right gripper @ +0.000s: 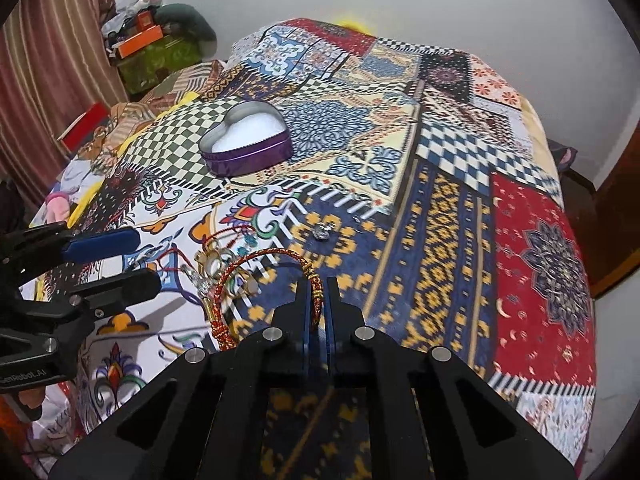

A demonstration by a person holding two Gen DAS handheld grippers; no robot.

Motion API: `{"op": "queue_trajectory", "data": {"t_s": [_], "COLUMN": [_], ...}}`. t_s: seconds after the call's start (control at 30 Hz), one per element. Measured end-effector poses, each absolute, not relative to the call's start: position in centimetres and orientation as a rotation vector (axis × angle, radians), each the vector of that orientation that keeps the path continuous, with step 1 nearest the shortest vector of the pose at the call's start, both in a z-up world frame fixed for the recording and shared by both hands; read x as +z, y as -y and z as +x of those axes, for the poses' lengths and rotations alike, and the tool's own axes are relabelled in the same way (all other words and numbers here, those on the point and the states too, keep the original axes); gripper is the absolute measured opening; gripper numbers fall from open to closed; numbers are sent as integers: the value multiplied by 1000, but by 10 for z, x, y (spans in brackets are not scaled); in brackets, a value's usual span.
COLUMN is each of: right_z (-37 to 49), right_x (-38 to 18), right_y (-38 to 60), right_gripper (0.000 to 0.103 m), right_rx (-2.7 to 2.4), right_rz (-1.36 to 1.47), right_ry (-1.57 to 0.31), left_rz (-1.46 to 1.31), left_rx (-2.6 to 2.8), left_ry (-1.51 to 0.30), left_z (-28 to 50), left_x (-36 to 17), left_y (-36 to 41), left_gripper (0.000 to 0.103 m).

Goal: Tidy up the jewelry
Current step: 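Grasp the red beaded bracelet with right tool while left tool grasps a ring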

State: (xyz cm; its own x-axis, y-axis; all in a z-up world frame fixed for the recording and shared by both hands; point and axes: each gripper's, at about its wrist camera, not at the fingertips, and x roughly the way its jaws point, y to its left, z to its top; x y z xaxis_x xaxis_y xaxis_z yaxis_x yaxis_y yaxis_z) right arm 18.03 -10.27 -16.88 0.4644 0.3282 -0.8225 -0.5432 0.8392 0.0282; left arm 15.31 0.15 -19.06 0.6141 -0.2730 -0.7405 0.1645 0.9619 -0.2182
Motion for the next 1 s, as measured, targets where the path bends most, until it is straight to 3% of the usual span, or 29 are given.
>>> {"op": "queue_trajectory", "data": {"t_s": [0.4, 0.5, 1.0], "right_z": [174, 173, 172], "right_x": [-163, -162, -144], "right_y": [123, 126, 124], "right_gripper": [5, 5, 5], "right_rx": [514, 513, 515], "right_rz": [-205, -195, -166], "right_ry": [-925, -920, -871], "left_rz": [-86, -68, -66], "left_rx": [-254, -248, -203], "left_ry": [-907, -912, -811], "left_z": [172, 174, 165], "left_x": [-202, -206, -177], "left_y": [21, 24, 11], "left_gripper": [42, 30, 30]}}
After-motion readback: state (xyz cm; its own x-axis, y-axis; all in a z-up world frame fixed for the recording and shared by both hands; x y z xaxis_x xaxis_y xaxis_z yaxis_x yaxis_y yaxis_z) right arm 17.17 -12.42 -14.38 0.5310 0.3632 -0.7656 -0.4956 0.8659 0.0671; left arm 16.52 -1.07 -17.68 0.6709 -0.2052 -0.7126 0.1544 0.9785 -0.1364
